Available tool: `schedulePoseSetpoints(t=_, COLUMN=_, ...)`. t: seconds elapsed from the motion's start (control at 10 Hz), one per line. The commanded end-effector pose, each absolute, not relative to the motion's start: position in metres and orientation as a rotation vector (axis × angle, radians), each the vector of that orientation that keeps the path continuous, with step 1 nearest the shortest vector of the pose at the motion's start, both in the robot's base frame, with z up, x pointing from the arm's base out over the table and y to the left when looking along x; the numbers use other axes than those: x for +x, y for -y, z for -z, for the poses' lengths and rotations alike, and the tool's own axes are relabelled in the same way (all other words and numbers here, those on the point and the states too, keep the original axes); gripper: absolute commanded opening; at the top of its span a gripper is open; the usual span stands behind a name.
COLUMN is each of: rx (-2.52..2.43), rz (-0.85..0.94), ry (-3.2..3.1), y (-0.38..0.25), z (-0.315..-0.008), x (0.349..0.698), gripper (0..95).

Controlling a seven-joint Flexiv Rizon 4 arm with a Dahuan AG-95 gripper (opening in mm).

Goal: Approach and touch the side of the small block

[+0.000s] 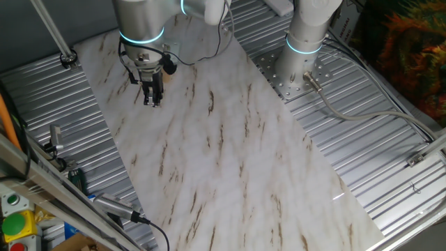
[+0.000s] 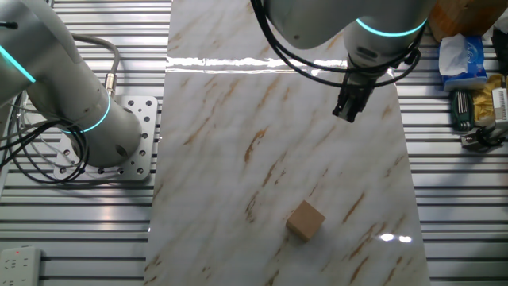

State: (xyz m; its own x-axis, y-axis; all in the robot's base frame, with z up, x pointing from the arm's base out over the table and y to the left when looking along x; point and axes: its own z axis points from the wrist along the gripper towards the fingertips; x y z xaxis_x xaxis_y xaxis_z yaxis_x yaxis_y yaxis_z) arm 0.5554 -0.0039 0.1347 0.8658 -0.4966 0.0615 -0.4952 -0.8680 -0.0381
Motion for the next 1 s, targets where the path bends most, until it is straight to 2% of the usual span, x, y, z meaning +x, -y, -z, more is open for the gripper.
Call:
schedulePoseSetpoints(t=0.1, rx=-3.012, rz=0.112, ry=-0.807, y=0.0078, z=-0.1335, x=0.5550, gripper=0.0)
schedulePoseSetpoints(t=1.0, rx=-2.987, rz=0.100, ry=-0.888, y=0.0139, z=-0.1352, x=0.5541, gripper=0.0)
